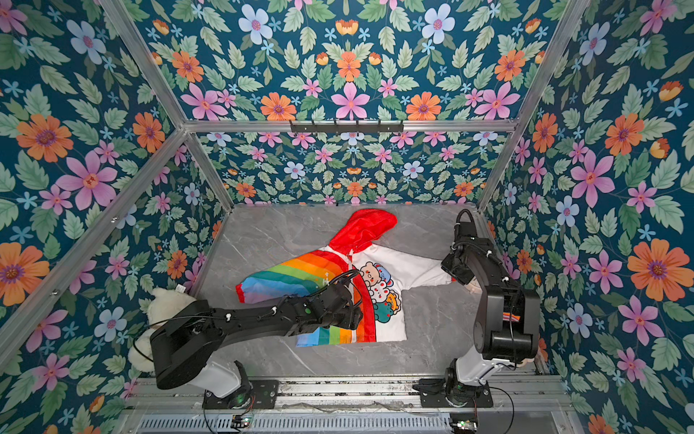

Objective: Unzip the jacket
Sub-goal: Flatten out the jacket at the center of the board.

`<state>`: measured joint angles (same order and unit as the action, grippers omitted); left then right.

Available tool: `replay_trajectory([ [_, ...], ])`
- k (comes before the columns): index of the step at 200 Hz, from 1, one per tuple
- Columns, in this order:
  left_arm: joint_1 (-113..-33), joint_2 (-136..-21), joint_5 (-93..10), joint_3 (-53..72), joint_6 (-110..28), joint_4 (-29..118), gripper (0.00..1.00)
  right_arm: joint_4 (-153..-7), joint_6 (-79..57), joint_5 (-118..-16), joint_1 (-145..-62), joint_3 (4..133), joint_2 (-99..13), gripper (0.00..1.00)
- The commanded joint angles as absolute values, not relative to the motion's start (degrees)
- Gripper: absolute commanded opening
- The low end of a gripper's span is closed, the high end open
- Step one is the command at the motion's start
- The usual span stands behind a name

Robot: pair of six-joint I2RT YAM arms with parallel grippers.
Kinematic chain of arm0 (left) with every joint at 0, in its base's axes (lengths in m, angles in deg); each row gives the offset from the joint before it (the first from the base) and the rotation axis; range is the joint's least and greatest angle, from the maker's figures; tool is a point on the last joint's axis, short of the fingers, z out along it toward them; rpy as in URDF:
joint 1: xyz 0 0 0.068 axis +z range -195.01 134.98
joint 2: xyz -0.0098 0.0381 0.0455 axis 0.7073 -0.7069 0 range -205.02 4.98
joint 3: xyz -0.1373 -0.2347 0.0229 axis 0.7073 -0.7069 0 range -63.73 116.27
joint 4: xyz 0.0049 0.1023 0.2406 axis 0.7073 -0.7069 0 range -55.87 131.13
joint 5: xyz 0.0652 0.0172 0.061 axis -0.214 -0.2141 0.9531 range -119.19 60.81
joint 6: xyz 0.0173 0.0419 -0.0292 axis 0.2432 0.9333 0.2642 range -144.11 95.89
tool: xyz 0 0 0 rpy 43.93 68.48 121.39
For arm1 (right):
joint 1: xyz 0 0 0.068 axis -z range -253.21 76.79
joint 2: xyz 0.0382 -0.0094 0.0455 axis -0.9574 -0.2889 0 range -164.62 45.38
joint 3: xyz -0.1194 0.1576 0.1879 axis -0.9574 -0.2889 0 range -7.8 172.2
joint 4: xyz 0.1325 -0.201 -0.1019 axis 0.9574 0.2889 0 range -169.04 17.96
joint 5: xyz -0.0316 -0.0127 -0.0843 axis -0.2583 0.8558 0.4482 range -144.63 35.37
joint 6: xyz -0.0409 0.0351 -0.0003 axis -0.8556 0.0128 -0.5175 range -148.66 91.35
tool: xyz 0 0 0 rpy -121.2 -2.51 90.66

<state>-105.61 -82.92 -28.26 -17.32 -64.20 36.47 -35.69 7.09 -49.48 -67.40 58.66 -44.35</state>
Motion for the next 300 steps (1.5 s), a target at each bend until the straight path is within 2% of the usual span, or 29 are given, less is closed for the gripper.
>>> replay_trajectory([
  [1,-105.68,-79.46,-23.18,-16.96,-64.95,35.85,0.83,-31.97,7.21,-42.85,-70.55,57.68,-39.04,0.73],
  [25,-105.19,-73.73,-14.98,-16.96,-65.63,29.19,0.91,-31.54,7.47,-43.31,-75.62,53.54,-30.52,0.76],
  [46,-103.41,-69.77,-9.31,-18.36,-70.94,20.88,0.94,-33.52,8.74,-50.81,-80.23,46.74,-22.50,0.72],
  [75,-101.82,-67.06,-7.93,-21.26,-78.69,13.13,0.94,-35.70,11.18,-62.53,-85.68,38.47,-17.35,0.68],
  [91,-100.80,-66.40,-8.55,-23.50,-79.85,12.72,0.94,-38.84,11.58,-68.60,-87.32,34.49,-17.17,0.67],
  [134,-95.74,-64.41,-13.59,-29.01,-79.74,17.48,0.92,-45.96,10.17,-75.92,-89.00,31.59,-22.42,0.67],
  [184,-92.93,-64.37,-18.30,-33.83,-79.91,21.97,0.84,-48.88,8.84,-76.25,-89.82,32.88,-31.64,0.65],
  [207,-92.65,-64.63,-19.55,-34.68,-79.72,23.37,0.78,-50.36,8.87,-76.47,-89.99,32.98,-35.09,0.61],
  [231,-92.63,-65.62,-20.00,-34.90,-79.45,23.57,0.67,-51.22,9.09,-76.82,-90.22,32.99,-37.43,0.54],
  [253,-92.65,-66.62,-20.57,-34.73,-78.96,23.47,0.55,-51.26,9.83,-76.19,-90.32,32.35,-37.61,0.39],
  [277,-92.89,-67.67,-21.75,-34.40,-77.96,23.37,0.36,-49.30,10.86,-74.61,-90.34,31.20,-35.22,0.20],
  [287,-93.32,-68.11,-22.20,-34.21,-77.69,23.33,0.25,-47.75,11.48,-73.53,-90.34,30.44,-33.51,0.14],
  [300,-94.42,-68.85,-22.60,-33.87,-77.76,23.07,0.18,-45.05,12.79,-71.88,-90.35,29.59,-30.71,0.09],
])
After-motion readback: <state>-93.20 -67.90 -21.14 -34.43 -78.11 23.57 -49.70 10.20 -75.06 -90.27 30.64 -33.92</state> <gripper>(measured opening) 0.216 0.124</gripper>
